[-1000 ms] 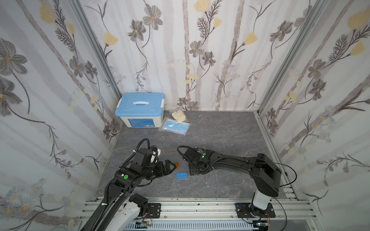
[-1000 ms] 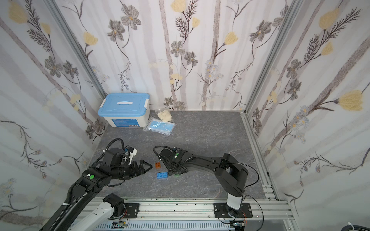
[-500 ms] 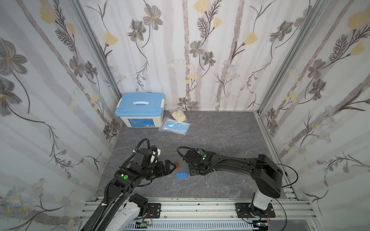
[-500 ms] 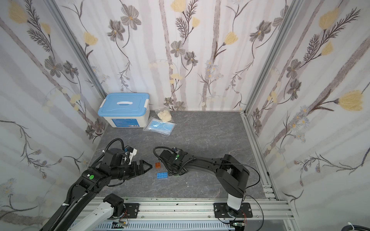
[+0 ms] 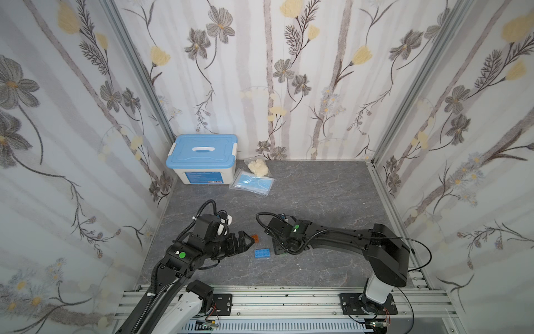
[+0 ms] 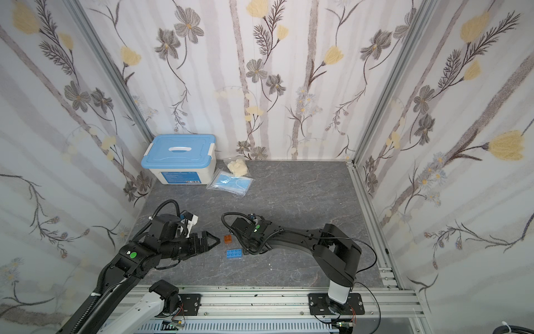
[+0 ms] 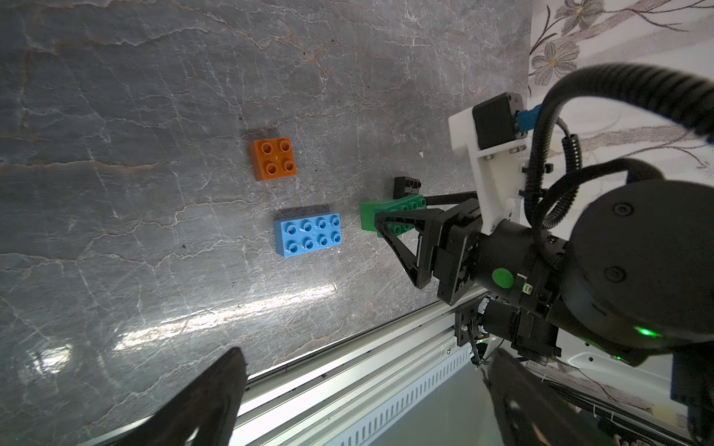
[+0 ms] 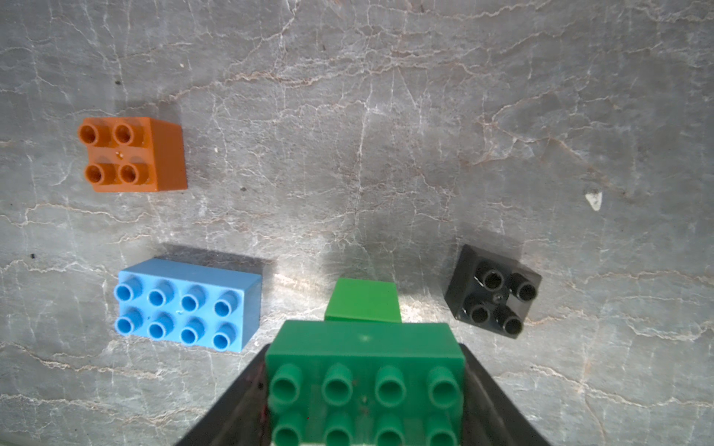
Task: Assemble the letter f with lego
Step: Assemble the lego brick with the lego brick.
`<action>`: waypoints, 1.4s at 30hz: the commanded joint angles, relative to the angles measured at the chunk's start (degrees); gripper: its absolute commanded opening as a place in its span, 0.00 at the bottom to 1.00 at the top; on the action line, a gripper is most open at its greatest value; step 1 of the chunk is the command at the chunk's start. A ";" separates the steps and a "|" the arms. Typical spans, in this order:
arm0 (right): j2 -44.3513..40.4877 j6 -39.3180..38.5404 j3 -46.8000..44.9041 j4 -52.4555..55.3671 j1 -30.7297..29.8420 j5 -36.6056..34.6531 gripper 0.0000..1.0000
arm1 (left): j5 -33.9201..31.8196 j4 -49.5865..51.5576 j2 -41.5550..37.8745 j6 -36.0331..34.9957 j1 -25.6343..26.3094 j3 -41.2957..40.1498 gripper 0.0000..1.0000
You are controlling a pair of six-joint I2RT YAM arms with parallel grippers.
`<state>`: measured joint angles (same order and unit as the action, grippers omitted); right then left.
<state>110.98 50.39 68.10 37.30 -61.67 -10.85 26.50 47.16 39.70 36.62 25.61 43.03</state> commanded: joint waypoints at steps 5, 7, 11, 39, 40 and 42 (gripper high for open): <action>2.25 3.22 -0.71 0.05 -0.82 1.32 0.58 | -0.64 -0.57 -0.02 -0.15 -0.12 0.17 1.00; 2.21 3.05 -0.27 0.63 -0.78 1.12 0.58 | -0.66 -0.53 0.18 -0.19 -0.07 0.19 1.00; 1.07 2.78 0.74 2.00 -0.80 0.54 0.59 | -0.71 -0.59 0.24 -0.15 -0.07 0.13 1.00; -0.87 1.16 3.10 2.97 -0.64 1.86 0.60 | -0.66 -0.75 0.20 -0.06 -0.21 0.02 1.00; -0.85 0.96 2.94 2.75 -0.62 1.89 0.60 | -0.66 -0.69 0.20 -0.06 -0.25 0.04 1.00; -0.89 0.76 2.58 2.28 -0.59 1.97 0.60 | -0.56 -0.69 0.22 -0.14 -0.28 0.02 1.00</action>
<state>110.30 51.48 70.94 41.30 -62.24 -8.91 26.15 47.16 39.92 36.62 25.41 43.03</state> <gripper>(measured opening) 0.648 0.997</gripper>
